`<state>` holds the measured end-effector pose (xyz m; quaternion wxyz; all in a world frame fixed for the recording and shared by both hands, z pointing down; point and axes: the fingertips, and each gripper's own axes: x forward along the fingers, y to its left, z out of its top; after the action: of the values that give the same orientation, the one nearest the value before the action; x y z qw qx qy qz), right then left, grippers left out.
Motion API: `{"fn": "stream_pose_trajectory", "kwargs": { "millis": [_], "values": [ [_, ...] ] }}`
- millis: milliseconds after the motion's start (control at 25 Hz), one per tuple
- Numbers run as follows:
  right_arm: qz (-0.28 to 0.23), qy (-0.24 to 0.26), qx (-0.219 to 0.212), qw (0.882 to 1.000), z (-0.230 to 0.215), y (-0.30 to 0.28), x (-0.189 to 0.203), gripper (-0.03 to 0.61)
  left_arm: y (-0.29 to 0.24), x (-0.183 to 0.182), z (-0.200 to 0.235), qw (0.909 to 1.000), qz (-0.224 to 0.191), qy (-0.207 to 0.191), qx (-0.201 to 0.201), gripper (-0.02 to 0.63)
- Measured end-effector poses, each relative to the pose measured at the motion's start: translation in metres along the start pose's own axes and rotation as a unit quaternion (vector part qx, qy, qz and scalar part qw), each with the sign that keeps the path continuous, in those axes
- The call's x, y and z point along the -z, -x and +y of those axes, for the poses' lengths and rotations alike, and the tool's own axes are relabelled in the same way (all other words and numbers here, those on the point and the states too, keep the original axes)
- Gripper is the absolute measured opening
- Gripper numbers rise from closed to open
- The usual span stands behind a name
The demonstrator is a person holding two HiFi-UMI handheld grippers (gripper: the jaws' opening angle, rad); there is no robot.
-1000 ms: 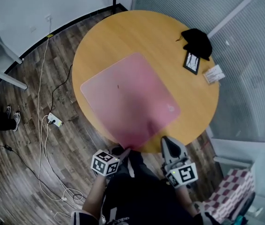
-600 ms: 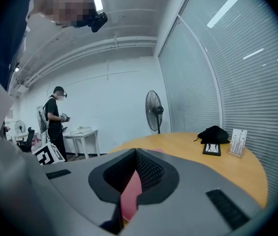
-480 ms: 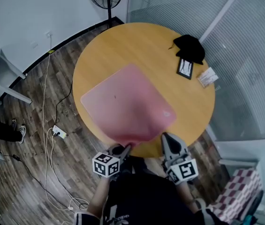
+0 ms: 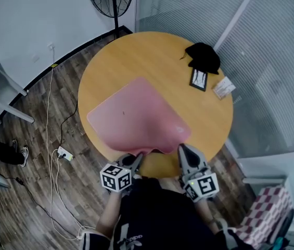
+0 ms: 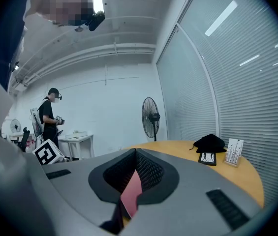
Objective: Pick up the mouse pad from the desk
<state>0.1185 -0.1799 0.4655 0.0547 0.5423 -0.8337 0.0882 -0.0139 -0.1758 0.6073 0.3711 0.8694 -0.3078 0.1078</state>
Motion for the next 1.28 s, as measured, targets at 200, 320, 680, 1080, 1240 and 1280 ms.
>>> {"fn": "stream_pose_trajectory", "kwargs": {
  "millis": [200,320,680,1080,1240,1280],
  "values": [
    [-0.007,0.015,0.000,1.000,-0.002,0.000,-0.006,0.002,-0.002,-0.038,0.003,0.9993,-0.031,-0.023,-0.001,0.018],
    [-0.014,0.024,0.005,1.000,-0.005,-0.004,-0.016,0.002,-0.004,-0.067,0.005,0.9979,-0.046,-0.045,-0.001,0.018],
    [-0.045,0.020,0.032,0.998,-0.023,-0.007,-0.048,0.002,-0.018,-0.169,0.009,0.9890,-0.095,-0.113,-0.004,0.018],
    [-0.069,0.032,0.050,0.996,-0.035,-0.004,-0.069,0.002,-0.027,-0.257,0.007,0.9757,-0.136,-0.170,-0.020,0.018],
    [-0.080,0.032,0.052,0.995,-0.039,-0.006,-0.080,0.002,-0.026,-0.278,0.009,0.9723,-0.150,-0.178,-0.025,0.017],
    [-0.083,0.034,0.052,0.995,-0.039,-0.007,-0.085,0.002,-0.025,-0.285,0.009,0.9709,-0.154,-0.181,-0.026,0.018]
  ]
}}
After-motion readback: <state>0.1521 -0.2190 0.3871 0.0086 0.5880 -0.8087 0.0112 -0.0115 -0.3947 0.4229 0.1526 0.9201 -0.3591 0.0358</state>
